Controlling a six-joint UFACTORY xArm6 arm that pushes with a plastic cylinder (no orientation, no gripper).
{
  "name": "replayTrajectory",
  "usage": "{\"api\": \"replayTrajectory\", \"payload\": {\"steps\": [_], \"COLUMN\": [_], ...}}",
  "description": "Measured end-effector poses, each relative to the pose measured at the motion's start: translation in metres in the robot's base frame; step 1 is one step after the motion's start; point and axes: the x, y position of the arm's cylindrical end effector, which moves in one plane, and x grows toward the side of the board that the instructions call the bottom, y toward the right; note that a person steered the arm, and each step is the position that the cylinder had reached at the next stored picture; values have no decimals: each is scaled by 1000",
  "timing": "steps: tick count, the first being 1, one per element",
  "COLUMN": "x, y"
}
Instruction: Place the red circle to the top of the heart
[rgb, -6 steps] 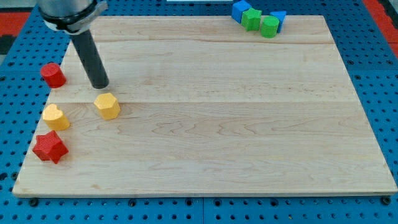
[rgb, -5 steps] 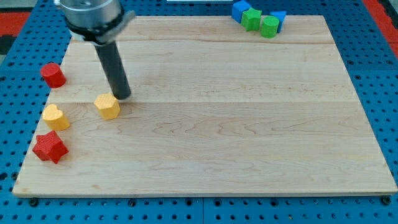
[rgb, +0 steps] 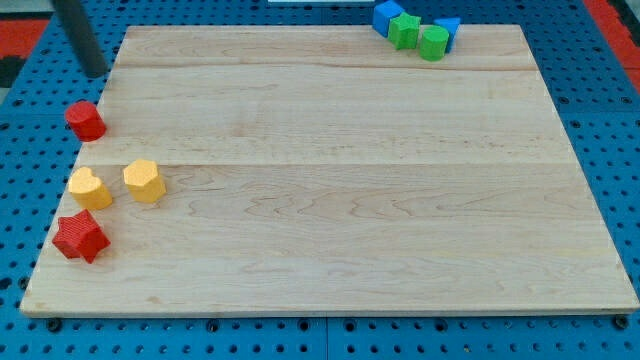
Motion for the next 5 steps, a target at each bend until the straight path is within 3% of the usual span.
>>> {"api": "replayTrajectory", "payload": {"steps": [2,4,5], "x": [68,183,161], "y": [-1,15,15]}}
